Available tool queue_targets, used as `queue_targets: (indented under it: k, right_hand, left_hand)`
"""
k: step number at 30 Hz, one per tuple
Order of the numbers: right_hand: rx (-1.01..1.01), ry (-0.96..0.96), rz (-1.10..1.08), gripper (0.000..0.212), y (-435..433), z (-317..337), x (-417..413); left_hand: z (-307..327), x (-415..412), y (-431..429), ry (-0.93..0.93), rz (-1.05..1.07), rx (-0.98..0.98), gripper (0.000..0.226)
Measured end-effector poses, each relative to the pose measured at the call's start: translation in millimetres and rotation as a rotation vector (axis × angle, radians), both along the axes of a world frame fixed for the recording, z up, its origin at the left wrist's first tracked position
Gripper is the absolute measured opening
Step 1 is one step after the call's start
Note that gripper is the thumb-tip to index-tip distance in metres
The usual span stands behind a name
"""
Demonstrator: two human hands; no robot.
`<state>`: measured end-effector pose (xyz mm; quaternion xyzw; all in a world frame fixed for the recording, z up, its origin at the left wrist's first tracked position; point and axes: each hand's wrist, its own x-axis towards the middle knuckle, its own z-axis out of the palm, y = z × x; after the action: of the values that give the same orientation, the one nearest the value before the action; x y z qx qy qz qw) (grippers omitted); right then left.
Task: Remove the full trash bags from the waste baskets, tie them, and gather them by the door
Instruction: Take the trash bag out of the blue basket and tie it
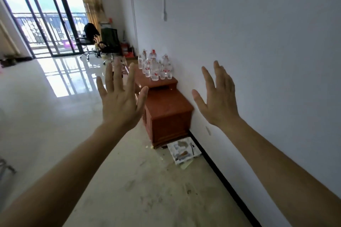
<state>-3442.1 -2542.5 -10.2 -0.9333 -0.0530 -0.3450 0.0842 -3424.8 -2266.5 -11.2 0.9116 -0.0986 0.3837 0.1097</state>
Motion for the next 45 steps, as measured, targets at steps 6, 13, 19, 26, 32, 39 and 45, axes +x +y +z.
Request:
queue_targets:
  k: [6, 13, 19, 26, 32, 39, 45]
  right_hand:
    - [-0.027, -0.005, 0.133, 0.072, 57.1, -10.1, 159.1]
    - [0.023, 0.078, 0.270, 0.072, 149.6, -11.4, 332.9]
    - [0.016, 0.128, 0.434, 0.071, 278.0, -22.3, 442.7]
    - [-0.042, 0.106, 0.499, 0.069, 431.4, -31.5, 581.7]
    - [-0.017, 0.088, 0.442, 0.070, 508.3, -20.9, 689.4]
    - [0.032, 0.103, 0.358, 0.072, 571.7, -38.9, 841.7]
    - [0.000, 0.092, 0.307, 0.073, 624.3, -72.7, 1012.0]
  left_hand:
    - [-12.6, 117.4, 47.7, 0.051, 0.140, 0.015, 0.071]
    - [-11.9, 237.7, 124.3, 0.107, 0.293, 0.053, 0.070]
    - [-18.5, 313.6, 230.8, 0.108, 0.423, 0.023, 0.069]
    - [-26.3, 440.3, 383.5, 0.088, 0.500, 0.014, 0.069]
    - [-14.9, 563.4, 470.9, 0.142, 0.430, 0.024, 0.071]
    - [-32.4, 739.4, 541.0, 0.141, 0.305, 0.030, 0.070]
    - [-55.3, 911.9, 601.4, 0.170, 0.297, 0.108, 0.070]
